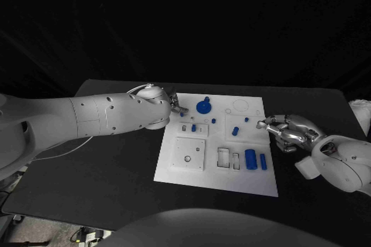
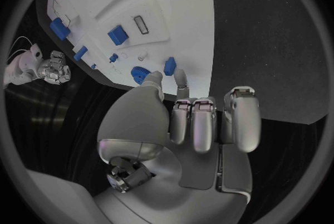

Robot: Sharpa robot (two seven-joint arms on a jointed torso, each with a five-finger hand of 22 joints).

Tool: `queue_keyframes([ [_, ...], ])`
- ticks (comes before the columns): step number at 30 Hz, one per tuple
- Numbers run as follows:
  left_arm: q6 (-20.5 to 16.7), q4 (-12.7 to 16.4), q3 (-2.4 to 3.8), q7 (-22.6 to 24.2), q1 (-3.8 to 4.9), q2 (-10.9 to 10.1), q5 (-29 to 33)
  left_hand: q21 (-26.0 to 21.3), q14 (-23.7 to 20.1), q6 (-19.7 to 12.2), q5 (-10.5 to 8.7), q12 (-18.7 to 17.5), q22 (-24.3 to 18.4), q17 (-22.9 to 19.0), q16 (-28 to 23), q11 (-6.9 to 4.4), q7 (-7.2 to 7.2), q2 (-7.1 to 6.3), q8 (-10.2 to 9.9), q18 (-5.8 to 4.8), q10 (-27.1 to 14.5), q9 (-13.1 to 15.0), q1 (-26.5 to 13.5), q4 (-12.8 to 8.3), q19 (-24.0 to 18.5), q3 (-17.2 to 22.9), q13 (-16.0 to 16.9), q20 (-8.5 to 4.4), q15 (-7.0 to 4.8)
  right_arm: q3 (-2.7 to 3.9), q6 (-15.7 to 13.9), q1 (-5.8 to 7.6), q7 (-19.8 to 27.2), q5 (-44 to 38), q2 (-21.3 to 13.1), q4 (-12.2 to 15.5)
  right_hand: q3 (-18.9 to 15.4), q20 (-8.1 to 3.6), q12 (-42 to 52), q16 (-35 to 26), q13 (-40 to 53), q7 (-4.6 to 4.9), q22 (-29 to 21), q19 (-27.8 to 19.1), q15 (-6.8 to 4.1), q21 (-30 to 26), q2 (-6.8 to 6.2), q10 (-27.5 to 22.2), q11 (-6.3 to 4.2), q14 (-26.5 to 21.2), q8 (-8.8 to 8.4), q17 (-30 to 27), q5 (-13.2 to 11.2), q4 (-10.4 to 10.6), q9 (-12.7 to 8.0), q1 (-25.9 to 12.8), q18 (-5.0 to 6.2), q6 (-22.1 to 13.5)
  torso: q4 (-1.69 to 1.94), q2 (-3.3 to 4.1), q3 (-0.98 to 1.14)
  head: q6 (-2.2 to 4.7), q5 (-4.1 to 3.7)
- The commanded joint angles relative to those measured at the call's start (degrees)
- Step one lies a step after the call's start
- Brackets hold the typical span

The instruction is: Assemble the parts on the task board

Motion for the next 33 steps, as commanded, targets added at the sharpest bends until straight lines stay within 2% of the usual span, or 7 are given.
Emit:
queue_keyframes([
  [1,0.8,0.0,0.05,0.8,-0.03,0.2,0.5,-0.3,5.9,-0.3,0.3,0.1,12.7,15.1,0.1,0.1,-0.06,-0.02,0.2,0.48,6.0,0.1,0.4,0.0,2.6,0.0,15.1,0.16,0.06,-0.01,1.0,-0.07,0.2,-0.3,0.0,0.1,0.3,0.07,-0.2,0.2,5.7,0.02,11.5,-0.3,-0.3,-0.2,0.14,9.3,-2.63,5.5,-0.33,14.8,0.3,-0.1,-0.1,0.5,-0.3,0.4,-0.01,0.0,0.01,0.01,0.06],
  [9,1.0,0.2,0.05,0.8,-0.12,0.2,0.6,-0.4,5.9,-0.2,0.74,0.1,12.7,15.1,0.1,0.05,-0.15,0.17,0.3,0.48,6.0,0.2,0.9,-0.1,2.6,0.2,15.1,0.15,0.03,-0.01,1.1,-0.15,0.3,-0.3,0.1,-0.1,0.3,0.07,-0.2,0.2,5.7,0.02,11.5,-0.3,-0.3,-0.2,0.14,9.3,-2.63,5.5,-0.33,14.8,0.3,-0.1,-0.1,0.5,-0.3,0.4,0.01,-0.04,0.01,0.01,0.09],
  [15,1.1,0.2,0.05,0.8,-0.15,0.2,0.7,-0.4,5.9,-0.1,2.2,0.1,12.7,15.1,0.1,-0.06,-0.29,0.18,0.4,0.48,6.0,0.5,1.9,-0.1,2.6,0.6,15.1,0.08,-0.05,-0.01,1.1,-0.21,0.3,-0.3,0.1,-0.1,0.3,0.07,-0.2,0.2,5.7,0.02,11.5,-0.3,-0.3,-0.2,0.14,9.3,-2.63,5.5,-0.33,14.8,0.3,-0.1,-0.1,0.5,-0.3,0.4,0.01,-0.02,-0.01,0.01,0.09],
  [23,1.2,0.1,0.05,0.9,-0.18,0.3,0.8,-0.4,5.9,-0.2,5.63,0.1,12.7,15.1,0.1,-0.23,-0.48,0.12,0.4,0.49,6.0,0.8,3.5,-0.1,2.6,1.4,15.1,-0.06,-0.2,-0.01,1.0,-0.26,0.3,-0.3,0.1,-0.1,0.4,0.07,-0.2,0.2,5.7,0.04,11.4,-0.4,-0.3,-0.3,0.14,9.3,-2.62,5.5,-0.35,14.7,0.2,0.0,-0.1,0.5,-0.27,0.5,0.02,0.0,0.01,0.01,0.17],
  [33,1.2,0.0,0.04,0.9,-0.25,0.4,0.8,-0.5,5.9,-0.1,7.48,0.1,12.7,15.1,0.1,-0.35,-0.62,-0.14,0.5,0.49,6.0,1.1,4.8,-0.1,2.6,2.2,15.1,-0.15,-0.29,-0.01,1.0,-0.29,0.4,-0.4,0.1,-0.2,0.4,0.1,-0.2,0.2,5.7,0.15,11.4,-0.4,-0.24,-0.3,0.36,9.3,-2.52,5.5,-0.43,14.7,-0.2,0.2,-0.1,-0.2,-0.27,0.6,0.04,-0.02,0.02,0.01,0.17],
])
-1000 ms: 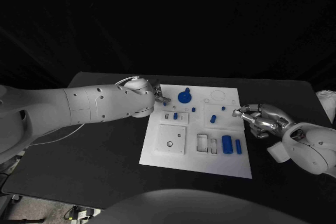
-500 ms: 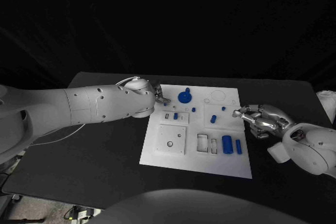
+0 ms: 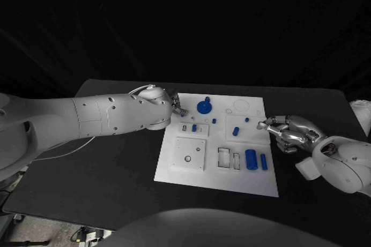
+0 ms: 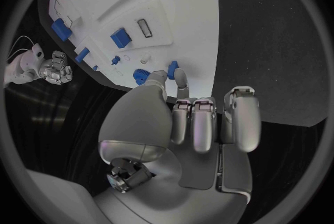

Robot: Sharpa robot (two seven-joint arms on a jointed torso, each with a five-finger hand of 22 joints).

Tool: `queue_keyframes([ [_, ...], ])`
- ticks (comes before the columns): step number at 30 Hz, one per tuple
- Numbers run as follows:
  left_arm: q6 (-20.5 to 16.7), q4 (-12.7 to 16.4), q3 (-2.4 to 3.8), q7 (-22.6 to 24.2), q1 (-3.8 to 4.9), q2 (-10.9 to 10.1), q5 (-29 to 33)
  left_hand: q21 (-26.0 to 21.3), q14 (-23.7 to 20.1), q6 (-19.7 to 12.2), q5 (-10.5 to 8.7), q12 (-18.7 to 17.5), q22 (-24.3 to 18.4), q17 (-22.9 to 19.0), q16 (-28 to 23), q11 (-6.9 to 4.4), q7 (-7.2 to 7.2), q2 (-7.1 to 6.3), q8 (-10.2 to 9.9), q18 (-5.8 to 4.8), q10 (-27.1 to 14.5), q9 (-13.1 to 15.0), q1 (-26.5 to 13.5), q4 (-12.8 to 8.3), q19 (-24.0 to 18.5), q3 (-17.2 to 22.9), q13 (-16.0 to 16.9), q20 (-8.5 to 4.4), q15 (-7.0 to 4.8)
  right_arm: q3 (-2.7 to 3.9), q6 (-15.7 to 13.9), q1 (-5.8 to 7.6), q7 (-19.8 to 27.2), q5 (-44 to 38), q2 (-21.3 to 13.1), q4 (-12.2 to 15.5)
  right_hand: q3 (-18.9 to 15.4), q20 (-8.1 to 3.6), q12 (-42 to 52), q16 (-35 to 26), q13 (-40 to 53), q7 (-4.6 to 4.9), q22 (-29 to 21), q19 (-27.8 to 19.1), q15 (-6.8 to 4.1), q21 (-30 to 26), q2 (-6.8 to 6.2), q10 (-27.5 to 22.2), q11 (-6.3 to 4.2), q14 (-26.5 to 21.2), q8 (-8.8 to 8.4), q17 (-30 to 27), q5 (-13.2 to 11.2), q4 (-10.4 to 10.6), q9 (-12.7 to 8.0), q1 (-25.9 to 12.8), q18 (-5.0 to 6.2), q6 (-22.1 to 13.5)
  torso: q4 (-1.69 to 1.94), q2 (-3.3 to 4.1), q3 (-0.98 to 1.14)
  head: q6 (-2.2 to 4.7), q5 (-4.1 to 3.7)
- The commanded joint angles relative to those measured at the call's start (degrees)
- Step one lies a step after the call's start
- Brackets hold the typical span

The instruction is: Assemble the parts on the task board

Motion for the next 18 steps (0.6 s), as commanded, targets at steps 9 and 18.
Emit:
queue_keyframes([
  [9,0.5,0.1,0.03,0.6,-0.08,0.2,0.2,-0.3,5.9,0.4,2.02,0.1,12.7,15.1,0.1,-0.61,-0.7,-0.24,0.4,0.5,6.0,0.5,3.9,0.0,2.6,2.6,15.1,-0.35,-0.51,-0.01,0.9,-0.09,0.4,-0.5,0.0,0.0,0.2,0.1,-0.3,0.2,5.7,-0.05,11.4,-0.4,-0.06,-0.3,0.36,9.3,-2.52,5.7,-0.2,14.7,-0.2,0.0,-0.1,-0.2,-0.27,0.4,0.01,0.02,0.0,0.01,0.02],
  [18,0.2,0.2,0.03,0.6,-0.11,0.2,0.2,-0.3,5.9,0.5,-2.88,0.1,12.7,15.1,0.1,-0.75,-0.83,-1.0,0.4,0.5,6.0,0.8,6.1,0.1,2.6,7.2,15.1,-0.52,-0.66,-0.01,1.0,-0.1,0.4,-0.5,0.1,0.0,0.2,0.11,-0.3,0.2,5.7,-0.05,11.4,-0.5,-0.05,-0.4,0.4,9.3,-2.51,5.6,-0.23,14.6,-0.2,0.0,-0.1,-0.4,-0.25,0.4,-0.01,0.0,0.0,0.01,0.03],
])
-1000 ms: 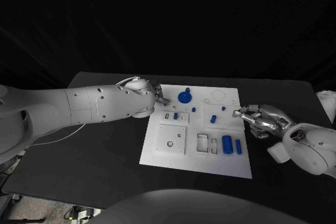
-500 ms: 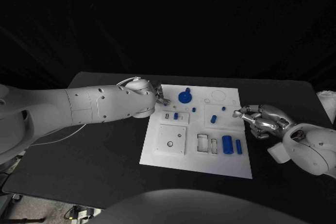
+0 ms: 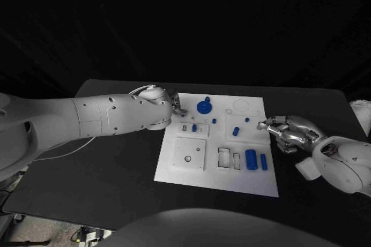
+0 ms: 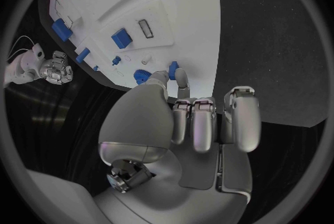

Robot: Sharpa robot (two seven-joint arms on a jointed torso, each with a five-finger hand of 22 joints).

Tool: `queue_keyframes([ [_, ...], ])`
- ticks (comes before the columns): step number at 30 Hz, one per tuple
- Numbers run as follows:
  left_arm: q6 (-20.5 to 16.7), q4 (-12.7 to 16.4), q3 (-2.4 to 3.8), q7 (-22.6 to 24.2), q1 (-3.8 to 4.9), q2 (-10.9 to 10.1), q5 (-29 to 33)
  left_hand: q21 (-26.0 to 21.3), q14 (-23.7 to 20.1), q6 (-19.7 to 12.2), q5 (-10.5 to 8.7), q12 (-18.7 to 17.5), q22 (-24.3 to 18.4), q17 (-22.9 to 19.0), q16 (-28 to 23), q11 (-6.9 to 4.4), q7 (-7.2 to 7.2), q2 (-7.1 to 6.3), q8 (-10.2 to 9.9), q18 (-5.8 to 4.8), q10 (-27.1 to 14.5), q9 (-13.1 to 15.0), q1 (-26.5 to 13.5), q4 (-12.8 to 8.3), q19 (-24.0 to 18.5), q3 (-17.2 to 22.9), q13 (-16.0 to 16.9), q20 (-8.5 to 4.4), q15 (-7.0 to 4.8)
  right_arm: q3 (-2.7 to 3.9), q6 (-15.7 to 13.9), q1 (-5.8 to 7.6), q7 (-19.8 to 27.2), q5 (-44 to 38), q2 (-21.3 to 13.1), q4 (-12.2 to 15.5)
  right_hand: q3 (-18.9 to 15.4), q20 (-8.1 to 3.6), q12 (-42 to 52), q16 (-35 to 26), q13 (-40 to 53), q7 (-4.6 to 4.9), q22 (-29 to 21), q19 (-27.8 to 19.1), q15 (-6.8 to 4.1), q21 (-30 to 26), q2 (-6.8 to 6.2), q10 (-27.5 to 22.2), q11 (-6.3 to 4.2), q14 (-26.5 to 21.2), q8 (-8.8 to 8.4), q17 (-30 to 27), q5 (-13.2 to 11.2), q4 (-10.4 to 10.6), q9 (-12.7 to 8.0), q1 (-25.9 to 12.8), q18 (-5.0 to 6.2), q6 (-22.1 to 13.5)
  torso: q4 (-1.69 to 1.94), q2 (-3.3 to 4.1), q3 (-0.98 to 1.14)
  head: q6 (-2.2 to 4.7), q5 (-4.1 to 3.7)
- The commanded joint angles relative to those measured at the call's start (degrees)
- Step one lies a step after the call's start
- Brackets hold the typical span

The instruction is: Assemble the parts on the task board

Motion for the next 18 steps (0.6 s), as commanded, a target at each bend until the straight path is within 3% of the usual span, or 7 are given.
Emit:
queue_keyframes([
  [1,0.2,0.1,0.02,0.5,-0.05,0.1,0.2,-0.3,6.1,0.1,-0.15,0.1,12.7,15.1,0.1,-0.34,-0.43,-0.18,0.2,0.5,6.0,0.1,0.7,-0.1,2.6,0.9,15.1,-0.54,-0.45,-0.01,1.0,-0.06,0.4,-0.4,0.1,0.0,0.2,0.11,-0.3,0.2,5.7,-0.04,11.4,-0.5,-0.06,-0.4,0.4,9.3,-2.51,5.6,-0.23,14.6,-0.2,0.0,-0.1,-0.4,-0.26,0.4,-0.01,-0.01,0.01,0.01,0.03],
  [10,-0.3,0.6,0.03,0.1,-0.06,-0.4,0.1,-0.3,6.1,0.2,-0.24,0.1,12.7,15.1,0.1,-0.35,-0.42,-0.79,0.2,0.49,6.0,0.2,0.6,0.0,2.6,1.9,15.1,-0.55,-0.48,-0.01,0.9,-0.07,0.4,-0.4,0.0,0.0,0.2,0.12,-0.3,0.1,5.7,-0.05,11.4,-0.5,-0.06,-0.4,0.41,9.3,-2.51,5.6,-0.24,14.6,-0.2,0.0,-0.1,-0.4,-0.24,0.4,-0.01,-0.01,0.01,0.01,-0.03],
  [18,-1.3,3.8,0.21,-0.8,0.14,-3.0,-0.8,-0.2,6.1,0.3,-0.32,0.1,12.8,15.1,0.1,-0.34,-0.41,-1.18,0.2,0.46,6.0,0.2,0.4,0.0,2.7,2.3,15.1,-0.56,-0.49,-0.01,0.8,-0.07,0.3,-0.4,0.0,-0.1,0.2,0.12,-0.3,0.1,5.7,-0.06,11.4,-0.5,-0.05,-0.4,0.4,9.3,-2.52,5.6,-0.25,14.6,-0.2,-0.1,-0.1,-0.4,-0.24,0.4,0.0,-0.05,0.07,0.01,-0.1],
])
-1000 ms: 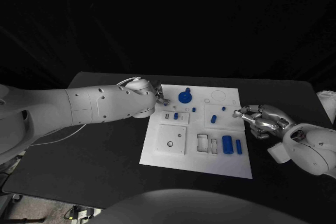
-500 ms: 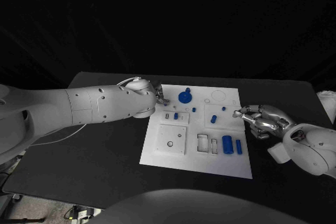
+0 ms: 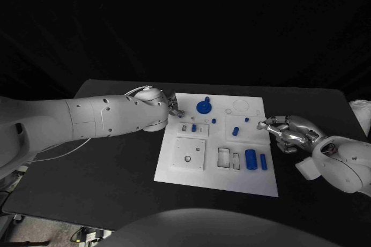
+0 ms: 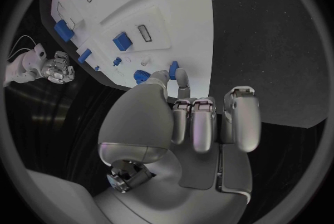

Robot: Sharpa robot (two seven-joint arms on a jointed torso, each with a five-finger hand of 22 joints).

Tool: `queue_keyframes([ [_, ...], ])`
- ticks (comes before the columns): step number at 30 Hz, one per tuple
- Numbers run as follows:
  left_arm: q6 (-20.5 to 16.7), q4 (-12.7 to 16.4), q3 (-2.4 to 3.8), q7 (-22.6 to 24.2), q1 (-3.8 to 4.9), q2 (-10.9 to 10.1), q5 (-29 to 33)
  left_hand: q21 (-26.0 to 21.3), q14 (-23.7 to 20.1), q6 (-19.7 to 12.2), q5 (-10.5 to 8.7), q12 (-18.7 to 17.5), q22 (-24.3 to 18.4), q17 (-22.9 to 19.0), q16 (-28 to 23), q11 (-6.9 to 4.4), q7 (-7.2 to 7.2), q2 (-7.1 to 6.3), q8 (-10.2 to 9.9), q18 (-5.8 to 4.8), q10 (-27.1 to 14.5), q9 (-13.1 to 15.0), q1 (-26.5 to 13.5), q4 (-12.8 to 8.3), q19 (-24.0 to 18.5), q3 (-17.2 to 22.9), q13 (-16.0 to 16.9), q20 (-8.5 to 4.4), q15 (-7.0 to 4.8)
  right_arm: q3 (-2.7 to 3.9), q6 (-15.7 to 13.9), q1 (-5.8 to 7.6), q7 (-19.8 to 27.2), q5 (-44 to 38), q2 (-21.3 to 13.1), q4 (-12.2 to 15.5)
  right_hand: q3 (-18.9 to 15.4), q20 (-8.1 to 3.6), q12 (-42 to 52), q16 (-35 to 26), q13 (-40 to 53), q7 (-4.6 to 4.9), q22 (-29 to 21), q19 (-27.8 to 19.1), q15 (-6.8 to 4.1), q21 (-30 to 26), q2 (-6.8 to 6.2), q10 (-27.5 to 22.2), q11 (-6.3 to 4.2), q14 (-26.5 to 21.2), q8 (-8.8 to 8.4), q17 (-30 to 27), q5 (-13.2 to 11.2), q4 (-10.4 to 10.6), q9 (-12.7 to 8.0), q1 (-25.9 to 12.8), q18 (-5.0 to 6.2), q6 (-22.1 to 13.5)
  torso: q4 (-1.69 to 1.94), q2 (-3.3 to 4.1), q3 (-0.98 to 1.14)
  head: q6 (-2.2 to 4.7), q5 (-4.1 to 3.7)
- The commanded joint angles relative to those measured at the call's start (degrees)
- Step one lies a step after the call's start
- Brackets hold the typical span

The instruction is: Assemble the parts on the task board

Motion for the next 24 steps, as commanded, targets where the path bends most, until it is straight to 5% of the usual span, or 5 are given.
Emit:
queue_keyframes([
  [1,-1.1,1.9,0.13,-0.7,0.25,-1.1,-0.9,-0.2,5.9,0.1,-0.22,0.1,12.7,15.1,0.1,-0.35,-0.23,-0.82,0.1,0.47,6.0,0.0,-0.1,0.1,2.7,0.5,15.1,-0.56,-0.29,-0.01,0.8,-0.05,0.3,-0.4,0.0,0.0,0.2,-0.09,-0.2,0.1,5.6,-0.06,11.4,-0.3,-0.06,-0.2,0.15,9.3,-2.52,5.6,-0.25,14.5,-0.2,-0.1,-0.1,-0.2,-0.23,0.4,0.02,-0.01,0.03,0.01,-0.01],
  [14,-1.0,9.9,0.07,-2.1,0.83,-6.0,-1.7,-0.2,5.9,0.3,-0.46,0.1,12.7,15.1,0.1,-0.36,-0.23,-1.32,0.0,0.47,6.0,-0.1,-0.8,0.1,2.7,1.8,15.1,-0.58,-0.3,-0.01,0.9,-0.06,0.2,-0.4,0.1,-0.2,0.3,-0.08,-0.2,0.1,5.6,-0.1,11.3,-0.4,-0.06,-0.3,0.05,9.3,-2.54,5.5,-0.28,14.4,-0.1,-0.2,-0.1,-0.1,-0.21,0.4,0.04,-0.01,-0.04,0.01,-0.17],
  [24,-2.3,13.3,-0.37,-1.9,0.68,-7.4,-1.8,-0.2,5.9,0.3,-0.58,0.1,12.7,15.1,0.1,-0.35,-0.22,-1.45,-0.1,0.47,6.0,-0.1,-1.0,0.1,2.7,2.3,15.1,-0.58,-0.3,-0.01,1.1,-0.11,0.1,-0.4,0.2,-0.4,0.4,-0.08,-0.2,0.1,5.6,-0.13,11.3,-0.4,-0.07,-0.3,-0.04,9.3,-2.57,5.5,-0.29,14.4,0.0,-0.3,-0.1,0.1,-0.2,0.4,0.08,0.07,-0.06,0.01,0.06],
])
